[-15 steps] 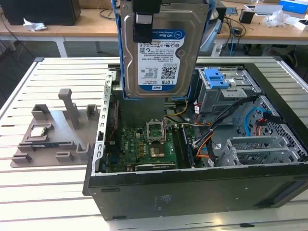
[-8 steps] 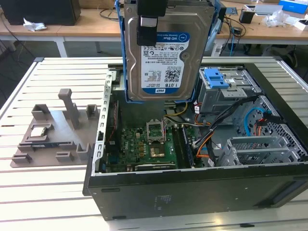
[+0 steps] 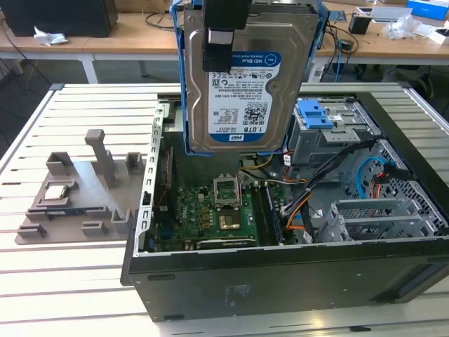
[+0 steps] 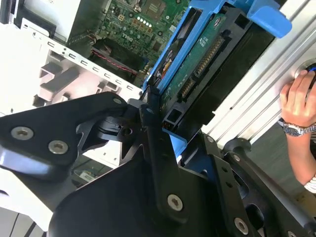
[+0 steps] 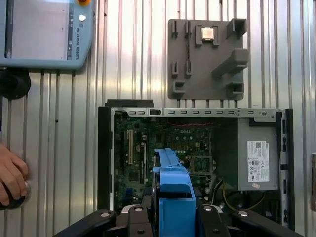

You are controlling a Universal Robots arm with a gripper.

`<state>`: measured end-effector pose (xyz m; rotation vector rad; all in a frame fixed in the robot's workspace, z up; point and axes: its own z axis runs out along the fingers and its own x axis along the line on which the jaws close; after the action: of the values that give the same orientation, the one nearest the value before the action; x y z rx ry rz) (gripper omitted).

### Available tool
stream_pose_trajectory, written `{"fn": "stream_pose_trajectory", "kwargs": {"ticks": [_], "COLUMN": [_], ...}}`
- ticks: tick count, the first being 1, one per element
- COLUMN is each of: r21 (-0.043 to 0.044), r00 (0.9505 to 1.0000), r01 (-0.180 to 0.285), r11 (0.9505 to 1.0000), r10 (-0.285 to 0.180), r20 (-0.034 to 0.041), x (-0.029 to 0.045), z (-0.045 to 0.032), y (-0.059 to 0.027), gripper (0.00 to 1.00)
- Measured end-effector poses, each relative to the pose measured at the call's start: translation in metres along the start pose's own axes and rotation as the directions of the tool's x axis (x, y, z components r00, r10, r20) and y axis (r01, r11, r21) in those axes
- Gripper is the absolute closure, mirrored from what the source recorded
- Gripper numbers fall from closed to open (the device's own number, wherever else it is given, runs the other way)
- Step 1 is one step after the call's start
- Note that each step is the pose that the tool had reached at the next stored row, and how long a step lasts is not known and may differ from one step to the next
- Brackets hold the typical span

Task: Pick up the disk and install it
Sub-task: 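Pick up the disk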

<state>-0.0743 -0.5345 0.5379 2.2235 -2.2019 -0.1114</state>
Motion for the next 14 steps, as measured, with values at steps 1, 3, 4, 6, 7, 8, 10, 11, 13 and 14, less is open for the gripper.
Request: {"fn": "stream_pose_trajectory", "kwargs": {"ticks": [1,3,4,6,7,8,10,11,13,14], "r21": [0.0,0.0,0.0,0.0,0.0,0.0,0.0001,0.0001,0.0,0.0001], "r00": [1.0,1.0,1.0,1.0,1.0,1.0,1.0,1.0,1.0,1.0], "r01": [0.0,0.0,0.0,0.0,0.0,0.0,0.0,0.0,0.0,0.0], "r11": [1.0,1.0,1.0,1.0,1.0,1.0,1.0,1.0,1.0,1.0], "r10": [0.0,0.0,0.0,0.0,0.0,0.0,0.0,0.0,0.0,0.0], "r20": [0.0001,0.0,0.0,0.0,0.0,0.0,0.0,0.0,0.0,0.0], "x": [0.0019,0.0042,0.0067,0.0107,0.012,0.0128,0.0152,0.0168,0.0188,0.02], "z": [0.0,-0.0001,-0.0002,-0.0003,-0.0003,-0.0003,-0.0004,-0.0004,-0.0005,-0.0005], "y": [-0.0003,-0.0007,-0.0011,-0.0017,-0.0018,-0.0019,-0.0022,-0.0023,-0.0025,-0.0026], "gripper": [0.63,0.63,0.63,0.63,0.63,0.63,0.63,0.63,0.63,0.63]}}
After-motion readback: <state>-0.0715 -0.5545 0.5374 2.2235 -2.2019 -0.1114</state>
